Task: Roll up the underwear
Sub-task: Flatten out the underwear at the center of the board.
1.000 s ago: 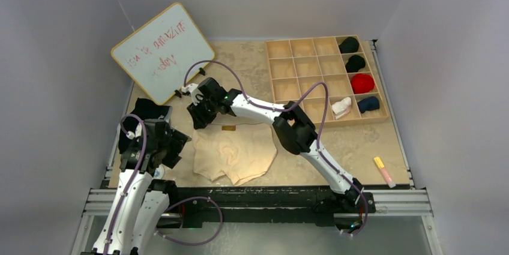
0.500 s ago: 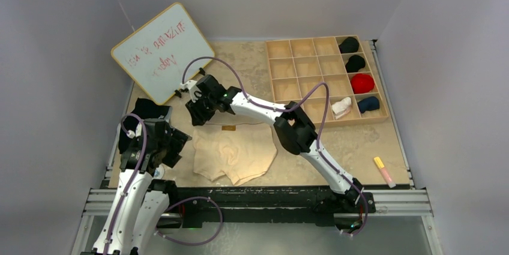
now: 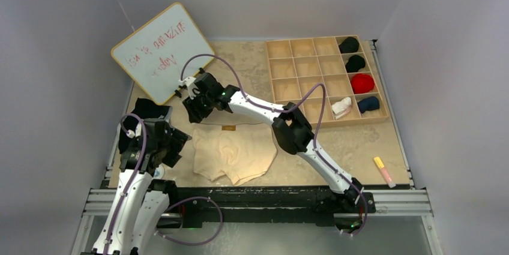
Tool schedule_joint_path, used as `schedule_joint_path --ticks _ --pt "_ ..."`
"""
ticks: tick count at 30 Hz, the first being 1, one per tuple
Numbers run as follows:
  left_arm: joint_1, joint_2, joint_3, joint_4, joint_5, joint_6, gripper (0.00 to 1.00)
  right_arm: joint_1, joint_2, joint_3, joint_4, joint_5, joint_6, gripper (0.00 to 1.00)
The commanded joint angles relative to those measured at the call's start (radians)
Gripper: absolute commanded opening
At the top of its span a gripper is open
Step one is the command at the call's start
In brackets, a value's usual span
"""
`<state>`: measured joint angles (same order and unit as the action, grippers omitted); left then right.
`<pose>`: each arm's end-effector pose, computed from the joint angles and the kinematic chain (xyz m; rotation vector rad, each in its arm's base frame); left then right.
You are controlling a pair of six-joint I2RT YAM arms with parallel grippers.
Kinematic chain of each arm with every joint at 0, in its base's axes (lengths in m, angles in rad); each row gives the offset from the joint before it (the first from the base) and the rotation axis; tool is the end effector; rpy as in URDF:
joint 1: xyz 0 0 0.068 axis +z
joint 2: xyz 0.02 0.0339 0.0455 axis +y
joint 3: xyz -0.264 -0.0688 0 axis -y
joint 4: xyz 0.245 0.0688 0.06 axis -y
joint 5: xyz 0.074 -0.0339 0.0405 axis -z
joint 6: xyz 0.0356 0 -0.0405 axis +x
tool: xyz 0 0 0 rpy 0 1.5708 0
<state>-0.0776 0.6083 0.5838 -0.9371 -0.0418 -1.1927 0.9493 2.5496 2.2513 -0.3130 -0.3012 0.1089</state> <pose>0.1122 -0.0072 0.2285 -1.3862 2.1909 -0.4399 0.3287 0.4771 0.1842 -1.1029 2.0237 0.9044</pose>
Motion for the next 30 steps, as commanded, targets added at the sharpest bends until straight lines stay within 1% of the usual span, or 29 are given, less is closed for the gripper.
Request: schedule_joint_path --ticks 1,5,9,15,19,24,26,27,29,30 --pt "0.009 -0.010 0.042 0.014 -0.006 0.013 0.72 0.005 0.071 0.097 -0.071 -0.012 -0.014 0.53" --pt "0.009 -0.009 0.043 0.014 -0.007 0.012 0.72 0.004 0.078 0.069 -0.063 -0.005 -0.023 0.52" --pt "0.009 -0.010 0.044 0.012 -0.009 0.010 0.72 0.005 0.059 0.029 -0.066 0.004 -0.041 0.49" --pt "0.009 -0.005 0.042 0.015 -0.009 0.010 0.72 0.008 -0.001 -0.048 -0.060 -0.059 -0.073 0.49" --pt "0.008 -0.004 0.035 0.019 -0.008 0.009 0.72 0.015 -0.007 -0.058 -0.086 -0.112 -0.104 0.48" --pt "0.008 0.001 0.036 0.027 -0.005 0.009 0.72 0.018 0.027 -0.043 -0.103 -0.071 -0.103 0.47" --pt "0.009 0.004 0.036 0.027 -0.001 0.011 0.71 0.017 0.047 -0.024 -0.106 0.019 -0.076 0.38" --pt "0.009 0.006 0.036 0.027 0.002 0.012 0.71 0.018 0.054 -0.014 -0.112 0.071 -0.058 0.32" --pt "0.009 0.004 0.033 0.030 0.008 0.016 0.71 0.016 0.059 0.009 -0.133 0.127 -0.047 0.17" --pt "0.009 0.006 0.032 0.033 0.013 0.022 0.71 0.016 0.052 0.014 -0.133 0.146 -0.046 0.13"
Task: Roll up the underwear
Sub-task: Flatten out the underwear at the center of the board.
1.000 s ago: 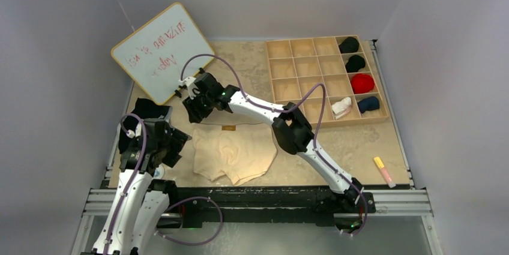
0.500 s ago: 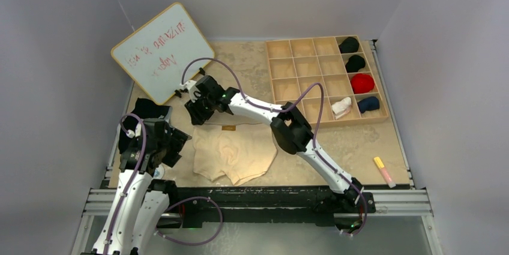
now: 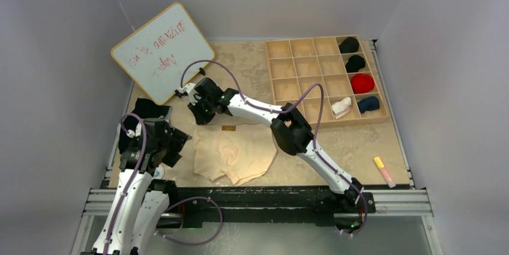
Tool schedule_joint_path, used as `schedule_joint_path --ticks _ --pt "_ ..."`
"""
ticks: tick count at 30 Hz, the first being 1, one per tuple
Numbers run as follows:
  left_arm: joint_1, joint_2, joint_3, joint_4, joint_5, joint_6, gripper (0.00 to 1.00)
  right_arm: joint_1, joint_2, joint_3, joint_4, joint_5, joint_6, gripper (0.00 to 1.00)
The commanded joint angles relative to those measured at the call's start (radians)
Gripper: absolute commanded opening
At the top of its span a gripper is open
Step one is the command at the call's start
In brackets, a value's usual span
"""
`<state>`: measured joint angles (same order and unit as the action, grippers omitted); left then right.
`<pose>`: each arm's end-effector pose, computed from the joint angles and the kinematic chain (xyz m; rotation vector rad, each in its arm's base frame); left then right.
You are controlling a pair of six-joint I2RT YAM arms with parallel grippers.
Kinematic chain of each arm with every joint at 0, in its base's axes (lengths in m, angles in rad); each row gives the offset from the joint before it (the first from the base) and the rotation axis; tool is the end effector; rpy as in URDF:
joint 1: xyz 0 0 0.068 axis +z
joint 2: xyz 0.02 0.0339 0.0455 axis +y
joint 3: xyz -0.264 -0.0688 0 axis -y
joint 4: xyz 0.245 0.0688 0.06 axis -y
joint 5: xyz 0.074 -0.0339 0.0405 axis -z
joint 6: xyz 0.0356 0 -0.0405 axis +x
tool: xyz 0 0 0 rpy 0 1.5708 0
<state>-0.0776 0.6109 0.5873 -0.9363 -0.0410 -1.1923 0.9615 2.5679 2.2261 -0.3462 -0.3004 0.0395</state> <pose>0.1127 -0.0073 0.2294 -1.3848 2.1902 -0.4419 0.3211 0.4785 0.1626 -1.2042 2.0441 0.8507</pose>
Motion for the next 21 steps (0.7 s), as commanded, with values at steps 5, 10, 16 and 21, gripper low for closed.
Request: schedule_joint_path --ticks 5,10,16,21 --pt "0.009 0.037 0.011 0.064 0.056 0.053 0.71 -0.029 -0.107 -0.082 0.043 0.044 0.069 0.00" --pt "0.008 0.109 -0.003 0.111 0.119 0.103 0.70 -0.110 -0.286 -0.311 0.277 -0.163 0.166 0.00" --pt "0.007 0.190 -0.062 0.227 0.226 0.126 0.65 -0.174 -0.377 -0.441 0.384 -0.273 0.203 0.00" --pt "0.001 0.206 -0.092 0.248 0.202 0.116 0.64 -0.180 -0.333 -0.377 0.258 -0.268 0.200 0.06"
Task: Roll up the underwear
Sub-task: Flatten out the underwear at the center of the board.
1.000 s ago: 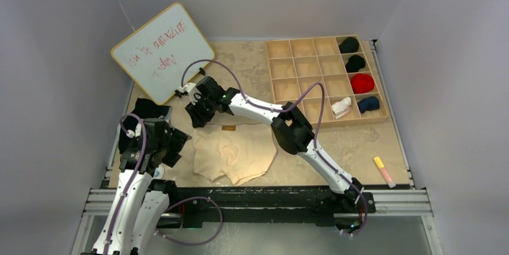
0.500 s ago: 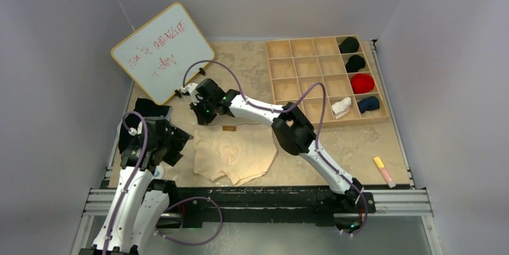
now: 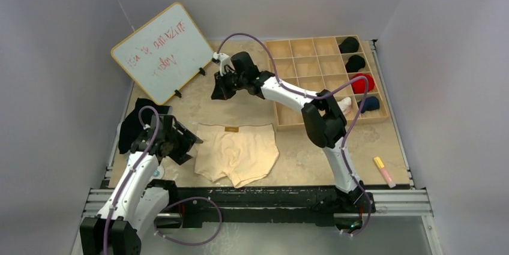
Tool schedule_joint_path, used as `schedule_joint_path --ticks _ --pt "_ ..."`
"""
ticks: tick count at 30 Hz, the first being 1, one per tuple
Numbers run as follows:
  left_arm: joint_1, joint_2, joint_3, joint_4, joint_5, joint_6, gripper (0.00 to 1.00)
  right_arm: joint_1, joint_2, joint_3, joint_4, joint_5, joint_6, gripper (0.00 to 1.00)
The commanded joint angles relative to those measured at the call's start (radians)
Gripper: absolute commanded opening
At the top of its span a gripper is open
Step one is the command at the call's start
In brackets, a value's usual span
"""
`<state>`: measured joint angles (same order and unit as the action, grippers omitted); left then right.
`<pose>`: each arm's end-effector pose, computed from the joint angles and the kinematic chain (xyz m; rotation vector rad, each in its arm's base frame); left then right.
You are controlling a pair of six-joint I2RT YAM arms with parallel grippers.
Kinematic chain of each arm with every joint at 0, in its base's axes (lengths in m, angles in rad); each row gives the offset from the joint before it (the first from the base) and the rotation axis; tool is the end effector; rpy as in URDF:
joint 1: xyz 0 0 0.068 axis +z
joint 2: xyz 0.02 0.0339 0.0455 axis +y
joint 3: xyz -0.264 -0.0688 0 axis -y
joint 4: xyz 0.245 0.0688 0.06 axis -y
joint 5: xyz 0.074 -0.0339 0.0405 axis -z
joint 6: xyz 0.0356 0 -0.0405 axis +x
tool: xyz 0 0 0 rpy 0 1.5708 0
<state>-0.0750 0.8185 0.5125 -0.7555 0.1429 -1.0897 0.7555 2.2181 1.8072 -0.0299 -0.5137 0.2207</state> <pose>0.1438 -0.0159 0.1943 -1.2866 2.4195 -0.5560 0.3685 0.3712 0.2364 -0.8960 1.9414 1.1163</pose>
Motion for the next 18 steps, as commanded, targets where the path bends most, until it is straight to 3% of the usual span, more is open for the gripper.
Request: schedule_joint_path --ticks 1,7,12,18 --pt "-0.002 0.002 -0.023 0.070 0.007 0.007 0.64 0.025 0.024 0.046 -0.082 -0.053 0.025 0.08" --pt "-0.002 0.125 0.018 0.145 -0.050 0.069 0.65 0.039 -0.080 -0.122 -0.106 0.002 0.019 0.21" --pt "0.001 0.286 0.153 0.152 -0.139 0.169 0.70 0.050 -0.283 -0.408 -0.043 0.008 0.042 0.33" --pt "0.015 0.456 0.289 0.188 -0.113 0.310 0.74 0.157 -0.444 -0.627 -0.041 0.141 0.035 0.37"
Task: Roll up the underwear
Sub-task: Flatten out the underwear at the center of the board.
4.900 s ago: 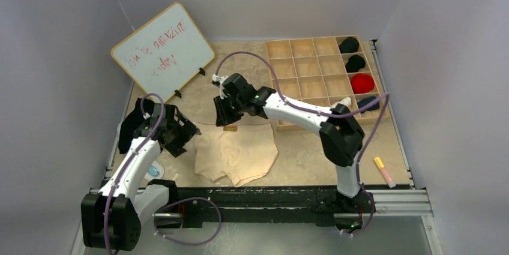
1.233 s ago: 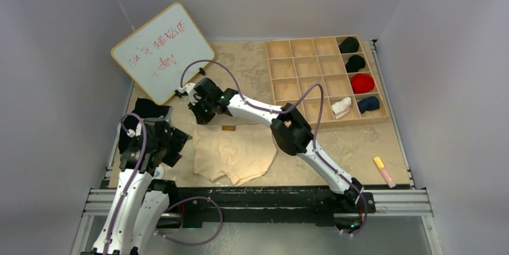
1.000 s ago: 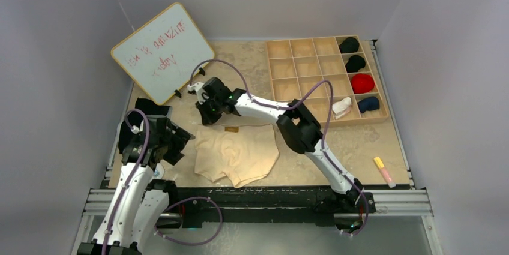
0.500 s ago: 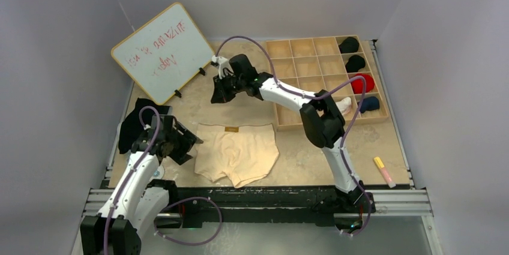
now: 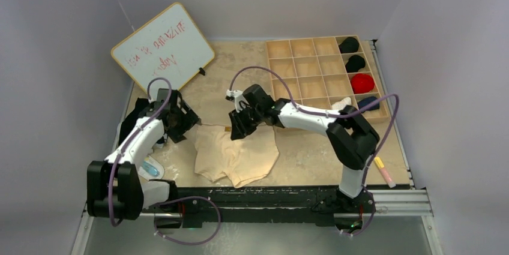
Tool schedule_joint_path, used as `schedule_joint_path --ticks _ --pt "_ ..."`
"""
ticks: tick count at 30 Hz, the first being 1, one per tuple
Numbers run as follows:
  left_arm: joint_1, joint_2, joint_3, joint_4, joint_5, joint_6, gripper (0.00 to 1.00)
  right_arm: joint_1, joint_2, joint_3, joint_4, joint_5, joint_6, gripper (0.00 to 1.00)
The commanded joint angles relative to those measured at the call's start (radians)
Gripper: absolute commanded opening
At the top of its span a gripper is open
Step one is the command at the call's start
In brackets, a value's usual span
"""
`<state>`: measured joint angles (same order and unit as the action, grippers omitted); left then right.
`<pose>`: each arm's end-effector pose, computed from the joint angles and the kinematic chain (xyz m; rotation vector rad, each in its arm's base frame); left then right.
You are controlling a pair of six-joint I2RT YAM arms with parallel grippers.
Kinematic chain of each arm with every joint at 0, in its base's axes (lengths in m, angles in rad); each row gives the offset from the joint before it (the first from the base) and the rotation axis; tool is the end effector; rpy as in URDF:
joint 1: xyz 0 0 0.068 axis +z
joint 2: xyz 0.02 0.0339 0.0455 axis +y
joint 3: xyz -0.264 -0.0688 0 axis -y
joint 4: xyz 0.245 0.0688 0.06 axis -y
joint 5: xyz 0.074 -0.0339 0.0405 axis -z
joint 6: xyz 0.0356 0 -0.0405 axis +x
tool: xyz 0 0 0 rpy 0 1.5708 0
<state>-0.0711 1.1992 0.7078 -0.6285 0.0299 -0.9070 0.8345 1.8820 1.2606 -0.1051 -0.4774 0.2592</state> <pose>0.2156 -0.0164 0.1981 -1.1029 2.5064 -0.3312 0.2658 0.3177 0.2008 -0.9484 2.2652 1.0776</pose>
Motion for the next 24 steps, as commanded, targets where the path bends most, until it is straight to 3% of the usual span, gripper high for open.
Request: schedule_joint_path --ticks 1,11,24 --pt "0.011 0.106 0.109 0.061 0.014 0.144 0.74 0.099 -0.124 -0.104 0.032 0.132 -0.005 0.39" --pt "0.011 0.269 0.158 0.077 0.111 0.237 0.72 0.161 -0.178 -0.211 -0.014 0.257 -0.018 0.46" --pt "0.011 0.400 0.225 0.053 0.141 0.338 0.61 0.218 -0.137 -0.178 -0.054 0.319 -0.043 0.49"
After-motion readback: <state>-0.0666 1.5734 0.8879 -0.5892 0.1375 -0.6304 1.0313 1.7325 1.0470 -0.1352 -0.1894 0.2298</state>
